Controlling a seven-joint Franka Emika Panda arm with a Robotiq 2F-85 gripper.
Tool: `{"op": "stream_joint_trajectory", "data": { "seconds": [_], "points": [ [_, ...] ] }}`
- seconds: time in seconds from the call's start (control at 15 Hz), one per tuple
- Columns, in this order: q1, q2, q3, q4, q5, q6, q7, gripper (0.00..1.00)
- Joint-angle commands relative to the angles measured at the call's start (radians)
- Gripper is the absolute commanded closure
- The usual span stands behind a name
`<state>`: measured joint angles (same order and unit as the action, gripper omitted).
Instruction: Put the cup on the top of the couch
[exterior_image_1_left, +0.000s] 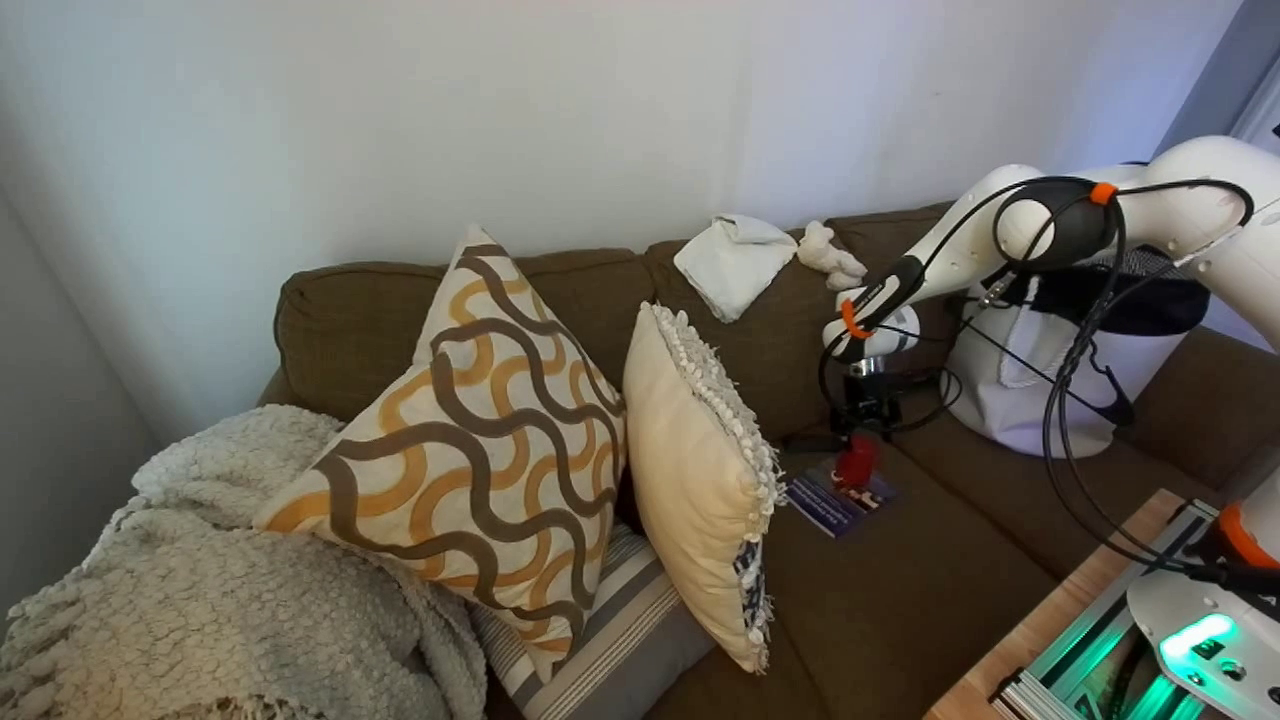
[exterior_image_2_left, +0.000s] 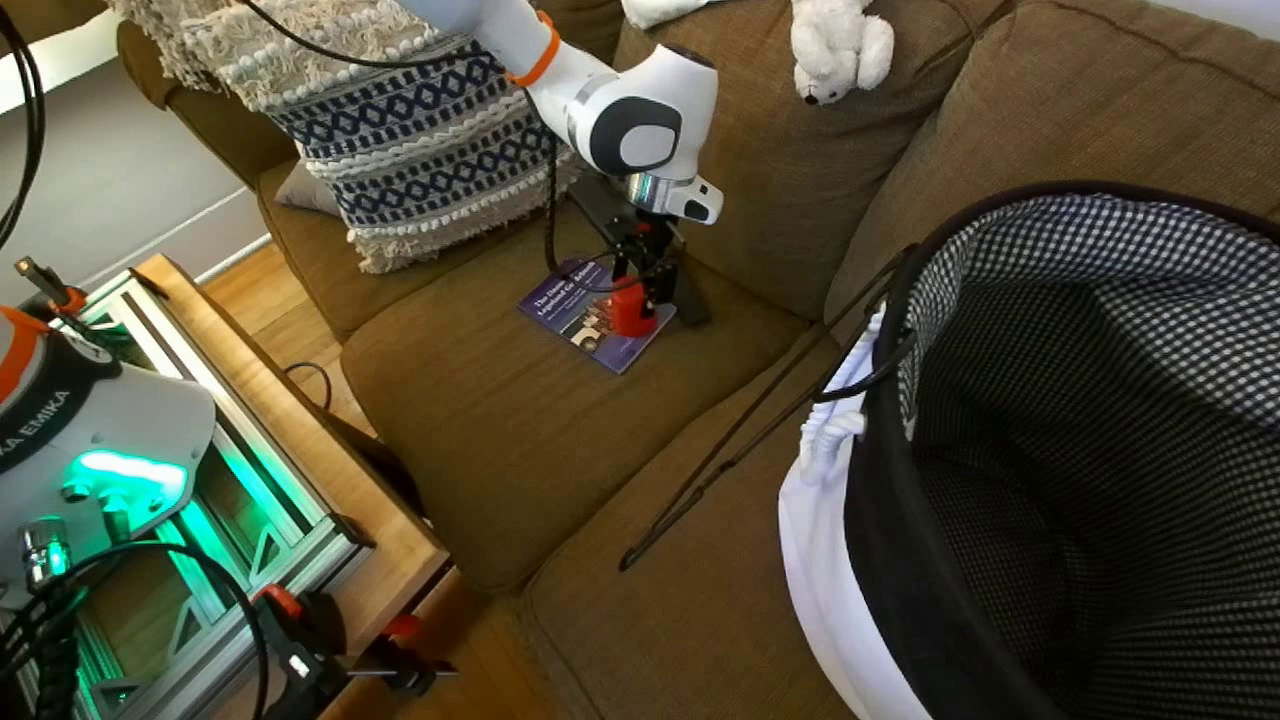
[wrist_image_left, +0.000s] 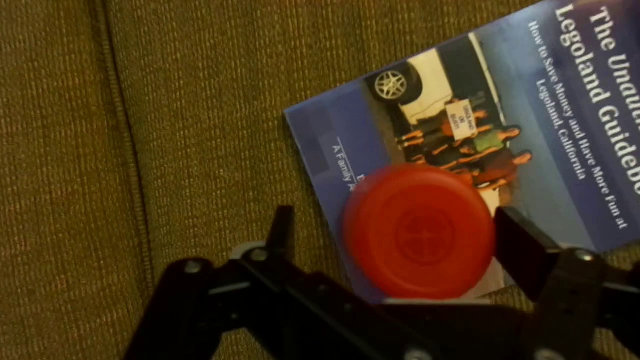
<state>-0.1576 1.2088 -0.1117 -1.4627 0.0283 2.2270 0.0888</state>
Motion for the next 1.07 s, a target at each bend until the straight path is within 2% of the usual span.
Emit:
{"op": "stream_joint_trajectory", "data": {
  "seconds": [0.0,0.07,0.27,0.33,0.4,0.73,1.0],
  "points": [
    [-0.016,0.084,0.005,0.109,0.006,-0.034,-0.013,0.1],
    [-0.017,0.096,0.006,0.12,0.006,-0.038,-0.015,0.26],
    [-0.018,0.109,0.01,0.122,0.006,-0.026,-0.024,0.5],
    [-0.018,0.099,0.011,0.111,0.008,-0.019,-0.026,0.54],
    [-0.017,0.077,0.013,0.087,0.008,-0.008,-0.033,0.54],
    [-0.017,-0.192,0.023,-0.187,0.009,0.068,-0.103,0.54],
    [-0.036,-0.391,0.019,-0.35,0.034,0.145,-0.098,0.54]
  ]
}}
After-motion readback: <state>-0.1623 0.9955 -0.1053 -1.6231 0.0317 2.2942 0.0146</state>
